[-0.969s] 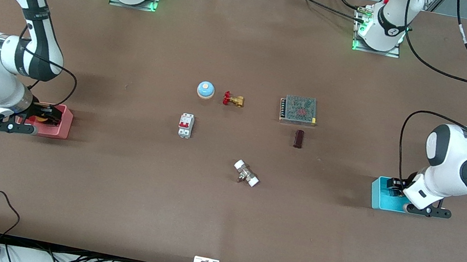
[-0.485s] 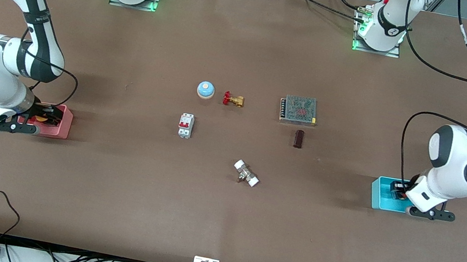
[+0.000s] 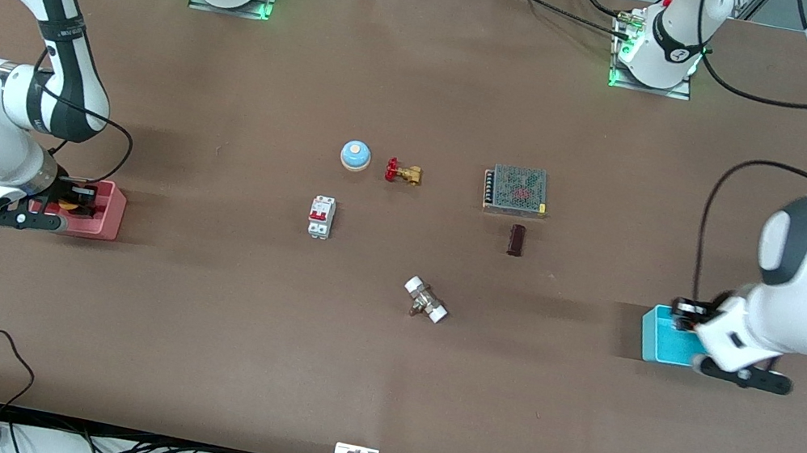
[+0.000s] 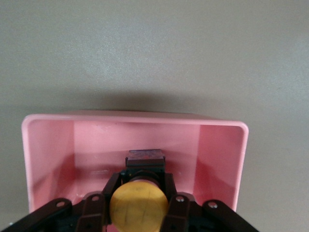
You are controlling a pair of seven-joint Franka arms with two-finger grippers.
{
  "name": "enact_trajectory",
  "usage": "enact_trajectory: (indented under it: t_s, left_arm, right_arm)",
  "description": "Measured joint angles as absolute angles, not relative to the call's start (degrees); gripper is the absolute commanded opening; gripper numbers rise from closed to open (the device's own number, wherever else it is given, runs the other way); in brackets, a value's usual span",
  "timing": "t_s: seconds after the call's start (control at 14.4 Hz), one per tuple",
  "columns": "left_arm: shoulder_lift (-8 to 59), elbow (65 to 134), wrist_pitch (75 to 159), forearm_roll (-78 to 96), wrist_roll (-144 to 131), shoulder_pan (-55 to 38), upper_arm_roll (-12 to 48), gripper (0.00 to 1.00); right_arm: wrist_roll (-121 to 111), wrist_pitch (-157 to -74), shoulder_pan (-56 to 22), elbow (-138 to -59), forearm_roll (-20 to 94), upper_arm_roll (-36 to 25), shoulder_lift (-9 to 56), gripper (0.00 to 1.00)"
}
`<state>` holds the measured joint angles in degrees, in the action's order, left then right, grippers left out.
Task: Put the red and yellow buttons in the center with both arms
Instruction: 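Lift the buttons out of the boxes and carry them toward the table center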
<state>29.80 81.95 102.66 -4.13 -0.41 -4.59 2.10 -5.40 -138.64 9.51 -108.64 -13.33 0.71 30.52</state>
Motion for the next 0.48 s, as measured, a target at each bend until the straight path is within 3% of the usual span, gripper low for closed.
enact_trajectory:
  t_s: [0.21, 0.48]
  left_arm:
    - [31.6, 81.7, 103.2, -4.0, -2.8, -12.8, 2.4, 0.10]
    - [40.3, 81.6, 116.4, 1.5, -7.4, -19.6, 2.5, 0.10]
  right_arm:
    - [-5.6, -138.7, 9.6, -108.6, -13.3, 0.7, 30.5, 0.11]
    - [-7.9, -135.9, 9.6, -107.9, -13.4, 0.8, 28.6, 0.11]
